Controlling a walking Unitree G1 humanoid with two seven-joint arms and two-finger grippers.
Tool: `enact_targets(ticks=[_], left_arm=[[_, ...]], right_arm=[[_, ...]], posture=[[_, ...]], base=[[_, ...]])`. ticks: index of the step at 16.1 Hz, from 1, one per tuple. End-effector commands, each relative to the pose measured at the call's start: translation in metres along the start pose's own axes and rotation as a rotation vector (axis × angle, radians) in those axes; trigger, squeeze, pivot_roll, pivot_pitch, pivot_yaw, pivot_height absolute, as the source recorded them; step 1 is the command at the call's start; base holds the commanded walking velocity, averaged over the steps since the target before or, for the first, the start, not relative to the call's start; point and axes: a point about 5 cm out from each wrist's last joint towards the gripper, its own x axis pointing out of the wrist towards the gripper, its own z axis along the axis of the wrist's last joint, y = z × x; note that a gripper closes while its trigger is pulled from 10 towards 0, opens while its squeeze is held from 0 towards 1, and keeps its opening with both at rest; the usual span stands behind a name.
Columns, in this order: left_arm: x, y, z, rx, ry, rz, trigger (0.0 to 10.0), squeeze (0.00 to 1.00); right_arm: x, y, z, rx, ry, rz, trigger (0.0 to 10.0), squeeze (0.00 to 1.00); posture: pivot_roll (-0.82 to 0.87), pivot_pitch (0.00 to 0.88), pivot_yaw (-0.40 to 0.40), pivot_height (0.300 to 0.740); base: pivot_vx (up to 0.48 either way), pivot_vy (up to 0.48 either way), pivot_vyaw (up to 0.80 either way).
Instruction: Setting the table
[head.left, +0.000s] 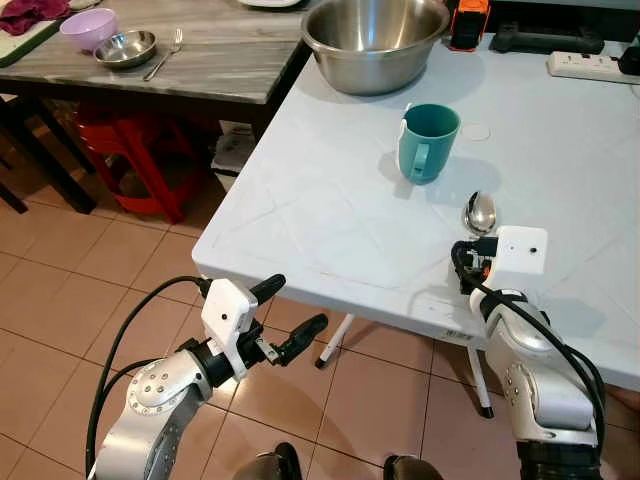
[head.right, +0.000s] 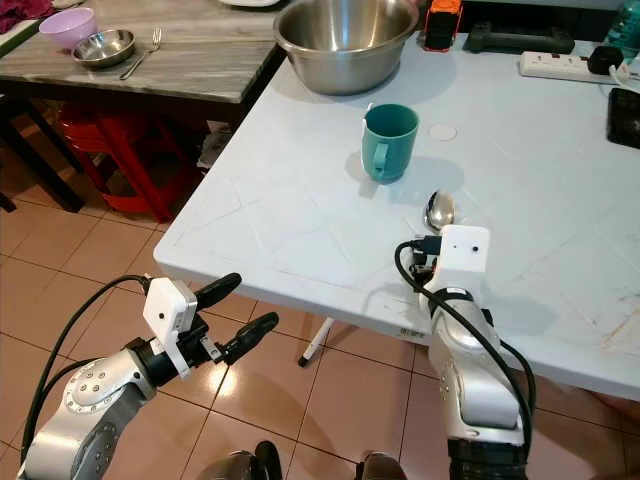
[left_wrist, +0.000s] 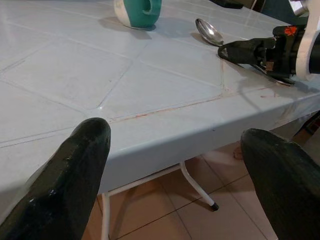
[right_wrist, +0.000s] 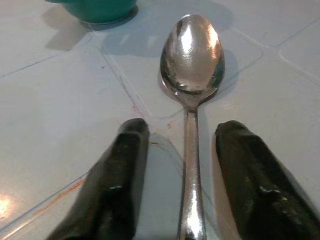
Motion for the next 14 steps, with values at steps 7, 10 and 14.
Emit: enact_targets(ticks=[7, 10, 14], left_arm=[[-0.0027, 0.0005, 0.0006, 0.007, 0.003, -0.003, 10.0, 0.00], [-0.0027, 0.0008, 0.0009, 0.010, 0.004, -0.001, 10.0, 0.00], [-0.0032, 0.0019, 0.0022, 0.018, 0.005, 0.006, 10.0, 0.00]], right_arm=[[0.0058, -0.0079, -0.0160, 0.010, 0.097, 0.016, 0.0, 0.00], [0.0075, -0.0087, -0.0172, 0.009, 0.102, 0.024, 0.0, 0.00], [0.0093, -0.0076, -0.0169, 0.034, 0.098, 0.022, 0.0, 0.00]], posture=[[-0.16, 0.204, 0.103, 0.740], [-0.15, 0.201, 0.104, 0.740], [-0.15, 0.194, 0.103, 0.740]], base=[[0.000, 0.000, 0.00], [0.000, 0.000, 0.00], [0.000, 0.000, 0.00]])
